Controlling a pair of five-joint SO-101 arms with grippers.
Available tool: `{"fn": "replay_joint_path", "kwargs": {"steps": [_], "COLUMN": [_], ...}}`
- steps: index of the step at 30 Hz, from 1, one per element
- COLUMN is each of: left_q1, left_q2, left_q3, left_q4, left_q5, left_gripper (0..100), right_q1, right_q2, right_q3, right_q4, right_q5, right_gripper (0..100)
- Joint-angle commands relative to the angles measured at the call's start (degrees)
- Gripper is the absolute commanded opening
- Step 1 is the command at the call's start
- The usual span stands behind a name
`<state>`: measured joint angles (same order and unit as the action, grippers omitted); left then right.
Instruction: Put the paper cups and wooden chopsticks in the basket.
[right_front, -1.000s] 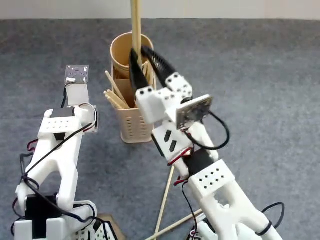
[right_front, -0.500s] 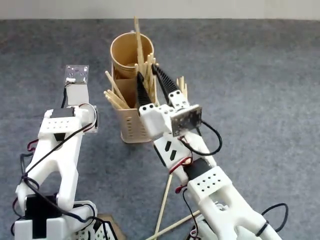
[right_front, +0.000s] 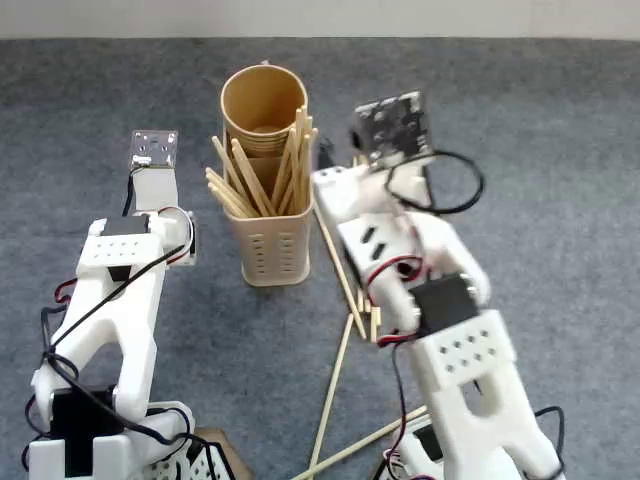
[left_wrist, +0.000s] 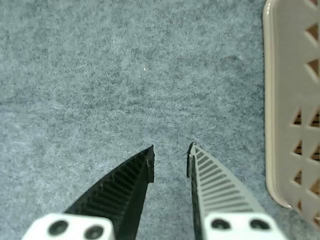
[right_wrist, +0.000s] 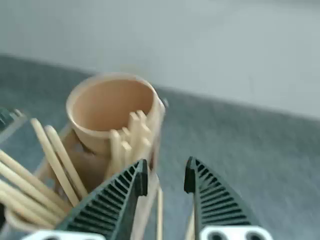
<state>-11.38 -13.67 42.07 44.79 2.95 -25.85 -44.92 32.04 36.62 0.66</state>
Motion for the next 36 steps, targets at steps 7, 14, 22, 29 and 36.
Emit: {"fn": "replay_joint_path", "kwargs": {"steps": [7, 14, 22, 29, 36], "left_q1": [0.84, 0.84, 0.84, 0.84, 1.54], "left_q2": [-0.22, -0.22, -0.22, -0.22, -0.22], "left_q3": [-0.31, 0.92, 0.92, 1.54, 1.80], "left_q4": [-0.70, -1.93, -2.64, -2.73, -2.73], "left_q5": [0.53, 0.62, 0.53, 0.62, 0.62], "left_gripper": [13, 13, 13, 13, 13], "right_q1": [5.93, 5.93, 5.93, 6.46, 8.75], "right_q2": [-1.63, -1.63, -1.54, -1.36, 11.74], "right_q3": [4.70, 27.74, 36.79, 40.48, 35.21], "right_q4": [20.35, -1.63, -13.23, -15.16, -14.81], "right_q5": [7.91, 7.91, 7.91, 7.56, 5.71], "right_gripper": [13.3, 13.3, 13.3, 13.3, 13.2]}}
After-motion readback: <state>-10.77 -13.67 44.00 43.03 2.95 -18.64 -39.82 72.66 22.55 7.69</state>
